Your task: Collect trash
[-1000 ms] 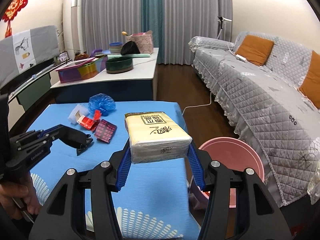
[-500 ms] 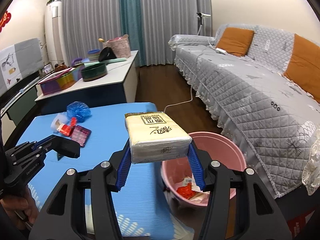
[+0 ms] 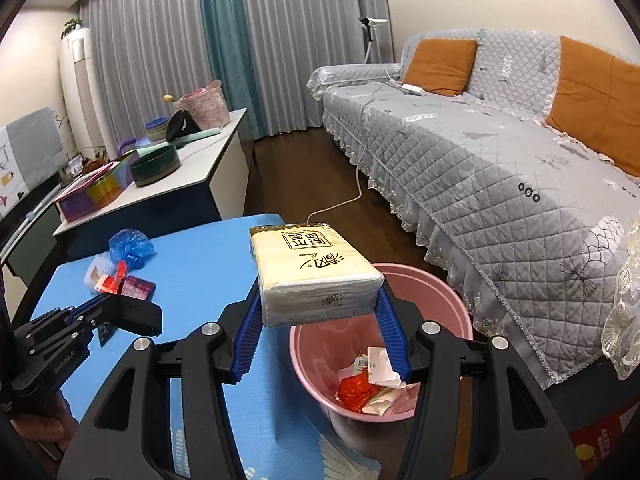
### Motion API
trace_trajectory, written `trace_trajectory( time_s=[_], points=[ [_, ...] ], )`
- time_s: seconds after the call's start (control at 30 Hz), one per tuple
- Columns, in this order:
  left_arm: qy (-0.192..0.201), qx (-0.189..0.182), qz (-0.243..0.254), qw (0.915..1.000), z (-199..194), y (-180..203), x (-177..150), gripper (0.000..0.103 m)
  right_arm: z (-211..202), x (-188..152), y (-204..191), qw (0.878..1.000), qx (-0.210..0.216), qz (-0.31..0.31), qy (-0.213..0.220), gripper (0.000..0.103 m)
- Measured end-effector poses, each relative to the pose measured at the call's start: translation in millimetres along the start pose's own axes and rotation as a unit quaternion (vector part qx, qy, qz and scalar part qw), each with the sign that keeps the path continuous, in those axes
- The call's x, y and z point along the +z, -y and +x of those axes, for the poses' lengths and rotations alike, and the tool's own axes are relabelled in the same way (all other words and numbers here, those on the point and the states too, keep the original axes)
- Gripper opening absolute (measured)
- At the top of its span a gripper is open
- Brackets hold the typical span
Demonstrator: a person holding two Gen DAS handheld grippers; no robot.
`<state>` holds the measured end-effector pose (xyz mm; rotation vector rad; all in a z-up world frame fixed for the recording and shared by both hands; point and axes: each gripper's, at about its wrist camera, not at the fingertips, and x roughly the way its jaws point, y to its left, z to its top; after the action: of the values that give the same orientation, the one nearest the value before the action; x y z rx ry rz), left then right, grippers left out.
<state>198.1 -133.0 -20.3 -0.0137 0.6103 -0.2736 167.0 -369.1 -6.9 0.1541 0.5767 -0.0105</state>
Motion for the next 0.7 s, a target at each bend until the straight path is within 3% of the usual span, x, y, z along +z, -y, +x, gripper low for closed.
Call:
trace_trajectory(
  time_s=[0.23,0.7],
  points=[
    [0.0,-0.007,0.005,1.0,10.1,17.7,11.5,0.01,6.2,7.0,12.2,1.0,-0.018,0.0,0.005,0.053],
    [-0.008,-0.047,0.036,0.9982,39.4,64.2,25.7,0.01,21.4,15.3,53.2,0.997,-0.028,0.068,-0.003,0.053]
  ],
)
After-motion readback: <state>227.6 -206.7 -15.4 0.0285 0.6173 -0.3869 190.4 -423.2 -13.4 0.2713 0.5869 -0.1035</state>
